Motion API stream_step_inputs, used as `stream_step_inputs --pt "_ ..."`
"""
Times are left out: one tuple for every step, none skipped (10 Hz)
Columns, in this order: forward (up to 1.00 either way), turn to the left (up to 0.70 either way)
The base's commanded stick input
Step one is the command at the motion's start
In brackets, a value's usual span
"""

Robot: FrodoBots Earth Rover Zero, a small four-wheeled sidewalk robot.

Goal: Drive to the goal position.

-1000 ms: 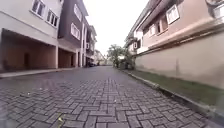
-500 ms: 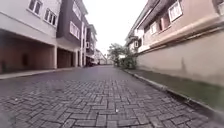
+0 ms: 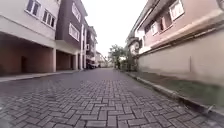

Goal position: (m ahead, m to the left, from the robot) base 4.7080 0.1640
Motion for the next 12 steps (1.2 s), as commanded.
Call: stream_step_inputs --pt "0.69 0.03" --pt "0.69 0.03" --pt "0.69 0.03" --pt "0.69 0.03" --pt "0.69 0.03" --pt "0.69 0.03" --pt "0.69 0.03" --pt "0.69 0.03" --pt "0.69 0.03" --pt "0.69 0.03" --pt "0.69 0.03" --pt "0.69 0.03"
